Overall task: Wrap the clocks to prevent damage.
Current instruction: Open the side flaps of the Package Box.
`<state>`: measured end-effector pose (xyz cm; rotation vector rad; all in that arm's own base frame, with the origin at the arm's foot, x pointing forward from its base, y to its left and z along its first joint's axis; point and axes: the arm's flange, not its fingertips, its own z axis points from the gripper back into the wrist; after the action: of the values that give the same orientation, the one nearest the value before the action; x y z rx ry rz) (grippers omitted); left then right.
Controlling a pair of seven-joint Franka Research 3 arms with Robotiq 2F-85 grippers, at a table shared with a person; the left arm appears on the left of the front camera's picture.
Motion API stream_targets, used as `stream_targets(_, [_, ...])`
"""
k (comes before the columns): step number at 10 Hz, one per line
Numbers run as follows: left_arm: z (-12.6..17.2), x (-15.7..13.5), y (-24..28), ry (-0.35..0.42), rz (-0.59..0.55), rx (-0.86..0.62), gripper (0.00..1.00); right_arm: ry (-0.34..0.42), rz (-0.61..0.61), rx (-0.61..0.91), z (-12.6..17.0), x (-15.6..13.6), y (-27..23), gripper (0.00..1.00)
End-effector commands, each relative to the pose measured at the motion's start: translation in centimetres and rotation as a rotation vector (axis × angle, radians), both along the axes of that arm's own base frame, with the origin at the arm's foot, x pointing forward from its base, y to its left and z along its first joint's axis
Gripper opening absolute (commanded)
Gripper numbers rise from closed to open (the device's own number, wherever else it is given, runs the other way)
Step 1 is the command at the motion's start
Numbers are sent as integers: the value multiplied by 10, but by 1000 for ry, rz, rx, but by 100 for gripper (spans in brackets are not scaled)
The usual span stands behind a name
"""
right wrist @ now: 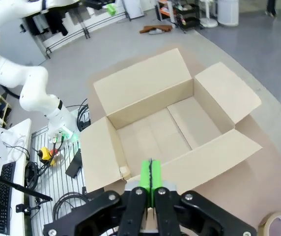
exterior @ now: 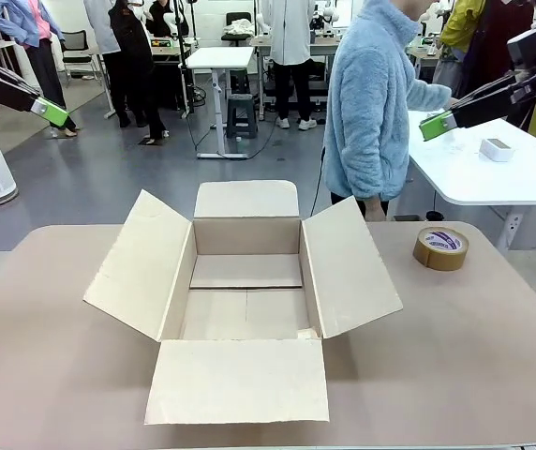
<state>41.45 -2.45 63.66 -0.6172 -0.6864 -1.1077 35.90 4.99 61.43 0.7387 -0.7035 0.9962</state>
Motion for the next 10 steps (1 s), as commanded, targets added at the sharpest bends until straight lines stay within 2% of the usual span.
stream_targets(1, [5,-13,-34,22,62,168,0,138,-142,-135,4,-8,53,0])
stream_targets(2, [2,-15,-64,46,104,279,0,169,-158,-212,2,-12,86,0])
stream_targets(5, [-37,-21,-149,148,263,607,0,288,-404,-414,-37,-9,167,0])
stream_targets(6, [-58,-26,-168,143,325,689,0,305,-496,-460,-56,-6,182,0])
stream_targets(7, [-80,-27,-181,143,395,740,0,329,-577,-502,-77,0,189,0])
stream_targets(8, [-91,-25,-186,147,419,762,0,342,-625,-513,-89,6,190,0])
stream_targets(10, [-115,-20,-190,146,506,778,0,338,-756,-521,-116,23,189,0])
